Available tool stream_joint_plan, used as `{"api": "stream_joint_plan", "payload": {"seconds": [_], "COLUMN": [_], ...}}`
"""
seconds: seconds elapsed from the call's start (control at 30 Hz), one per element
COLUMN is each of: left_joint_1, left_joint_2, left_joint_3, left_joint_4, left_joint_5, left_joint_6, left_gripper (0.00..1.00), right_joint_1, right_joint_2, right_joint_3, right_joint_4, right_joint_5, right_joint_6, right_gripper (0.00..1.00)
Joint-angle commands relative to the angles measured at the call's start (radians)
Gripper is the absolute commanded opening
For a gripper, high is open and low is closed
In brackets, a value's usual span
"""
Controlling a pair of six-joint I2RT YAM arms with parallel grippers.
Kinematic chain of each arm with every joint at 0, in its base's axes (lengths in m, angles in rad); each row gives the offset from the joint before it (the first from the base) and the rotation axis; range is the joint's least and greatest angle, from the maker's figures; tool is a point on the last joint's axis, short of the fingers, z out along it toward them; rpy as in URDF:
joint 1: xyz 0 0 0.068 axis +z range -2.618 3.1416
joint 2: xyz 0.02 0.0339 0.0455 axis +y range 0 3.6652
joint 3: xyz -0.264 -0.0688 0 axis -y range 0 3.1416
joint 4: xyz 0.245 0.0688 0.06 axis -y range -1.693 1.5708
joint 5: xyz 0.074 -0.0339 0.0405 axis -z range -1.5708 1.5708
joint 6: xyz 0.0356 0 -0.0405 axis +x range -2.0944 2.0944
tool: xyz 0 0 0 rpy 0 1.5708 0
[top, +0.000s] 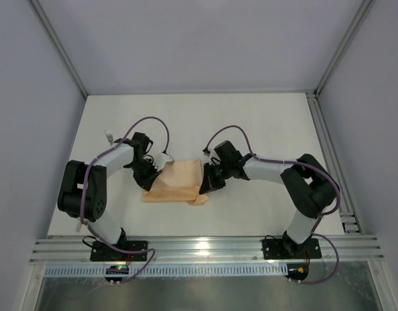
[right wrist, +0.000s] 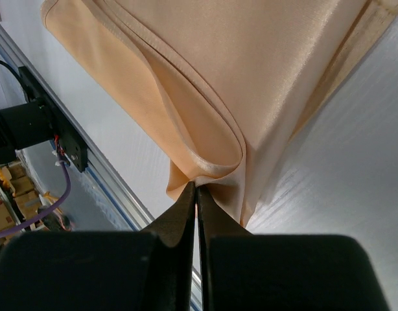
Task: Fold the napkin into a case and place the utensils inside
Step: Fold the lower triangle-folded napkin at the center of the board.
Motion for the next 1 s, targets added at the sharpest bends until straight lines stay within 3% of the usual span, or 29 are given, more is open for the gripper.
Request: {"api": "stream_joint_plan", "payload": {"seconds": [0.0, 0.07, 0.1, 0.13, 0.23, 0.3, 0.43, 0.57, 0.73, 0.97], "left_joint_1": [0.005, 0.005, 0.005, 0.005, 0.003, 0.003, -0.059, -0.179, -0.297, -0.360], "left_joint_2": [-0.027, -0.025, -0.025, -0.034, -0.089, -0.091, -0.059, -0.053, 0.005, 0.091], "left_joint_3": [0.004, 0.013, 0.023, 0.041, 0.145, 0.257, 0.362, 0.293, 0.188, 0.153], "left_joint_4": [0.047, 0.047, 0.043, 0.031, -0.015, -0.069, -0.124, -0.051, 0.179, 0.348], "left_joint_5": [-0.031, -0.033, -0.027, 0.021, 0.120, 0.222, 0.293, 0.320, 0.319, 0.216], "left_joint_6": [0.033, 0.033, 0.025, 0.016, -0.053, -0.110, -0.173, -0.210, -0.324, -0.420], "left_gripper": [0.04, 0.09, 0.16, 0.33, 0.48, 0.49, 0.51, 0.52, 0.52, 0.51], "right_joint_1": [0.005, 0.005, 0.003, 0.005, 0.005, 0.005, -0.003, -0.017, -0.026, -0.026], "right_joint_2": [0.024, 0.033, 0.035, 0.036, 0.029, 0.027, 0.032, 0.036, 0.045, 0.041], "right_joint_3": [0.041, 0.040, 0.041, 0.040, 0.031, 0.028, 0.015, -0.003, -0.015, -0.037], "right_joint_4": [0.048, 0.052, 0.052, 0.055, 0.062, 0.068, 0.088, 0.137, 0.192, 0.239], "right_joint_5": [-0.021, -0.018, -0.018, -0.020, -0.018, -0.020, -0.035, -0.058, -0.051, -0.003], "right_joint_6": [0.023, 0.026, 0.024, 0.026, 0.027, 0.029, 0.039, 0.075, 0.104, 0.147], "right_gripper": [0.03, 0.03, 0.03, 0.03, 0.03, 0.03, 0.03, 0.03, 0.03, 0.10]}}
